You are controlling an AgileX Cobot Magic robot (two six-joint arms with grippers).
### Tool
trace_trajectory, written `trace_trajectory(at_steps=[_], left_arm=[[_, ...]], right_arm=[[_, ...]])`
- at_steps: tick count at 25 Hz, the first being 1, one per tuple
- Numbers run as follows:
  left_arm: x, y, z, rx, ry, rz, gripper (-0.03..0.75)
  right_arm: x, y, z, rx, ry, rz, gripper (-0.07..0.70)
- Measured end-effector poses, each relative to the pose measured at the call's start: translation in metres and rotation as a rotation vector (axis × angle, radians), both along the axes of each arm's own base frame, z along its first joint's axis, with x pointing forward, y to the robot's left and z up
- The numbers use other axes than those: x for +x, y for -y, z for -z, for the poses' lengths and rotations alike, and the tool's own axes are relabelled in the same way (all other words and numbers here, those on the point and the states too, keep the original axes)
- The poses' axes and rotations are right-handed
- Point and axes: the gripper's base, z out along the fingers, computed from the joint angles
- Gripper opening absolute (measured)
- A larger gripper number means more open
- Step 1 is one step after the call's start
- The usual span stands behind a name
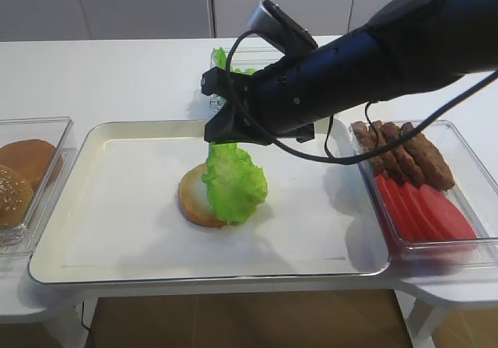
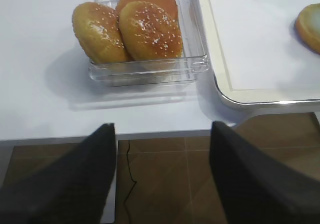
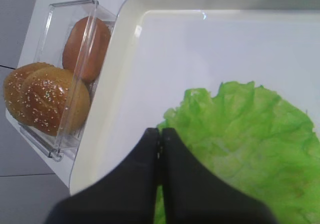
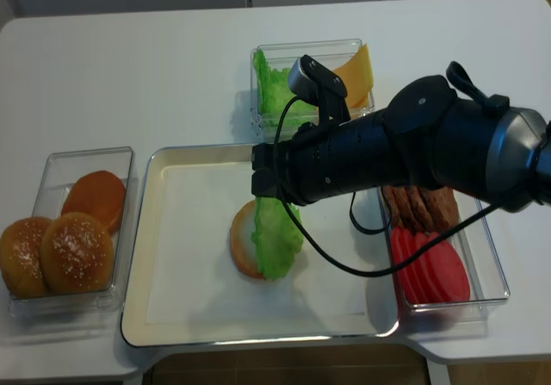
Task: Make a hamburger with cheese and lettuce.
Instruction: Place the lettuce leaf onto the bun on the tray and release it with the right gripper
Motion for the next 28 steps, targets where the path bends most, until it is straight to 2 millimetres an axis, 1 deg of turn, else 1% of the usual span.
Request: trace_trajectory(at_steps=[3,8,14,17,19,23,24,26,28], left_arm=[[0.0000,0.0000,0.0000,0.000,0.000,0.000,0.439],[0.0000,0.0000,0.0000,0.000,0.000,0.000,0.439],[0.0000,0.0000,0.0000,0.000,0.000,0.000,0.439],[0.0000,0.0000,0.0000,0.000,0.000,0.000,0.439],[0.0000,0.0000,0.0000,0.000,0.000,0.000,0.439],[0.0000,0.0000,0.0000,0.000,0.000,0.000,0.439],[0.0000,0.0000,0.0000,0.000,0.000,0.000,0.439],[0.0000,0.0000,0.0000,0.000,0.000,0.000,0.439],[0.0000,0.0000,0.0000,0.000,0.000,0.000,0.439]], right_arm=[[0.0000,0.0000,0.0000,-0.001,0.003,-0.002,0.011],[0.0000,-0.0001,-0.0001,0.000,0.002,-0.001,0.080],[0.0000,-0.0001,-0.0001,0.000,0.002,-0.001,0.102],[0.0001,-0.0001,-0.0002,0.002,0.001,0.000,0.141],[0.0004,0.0001,-0.0001,0.001,0.003,0.003,0.213],[0.0024,0.0011,0.0000,-0.007,0.015,0.024,0.445],[0.0025,0.0012,0.0001,-0.009,0.017,0.024,0.480],[0.0022,0.0020,-0.0008,-0.021,0.029,0.019,0.518],[0.0000,0.0046,-0.0054,-0.048,0.054,0.008,0.525]])
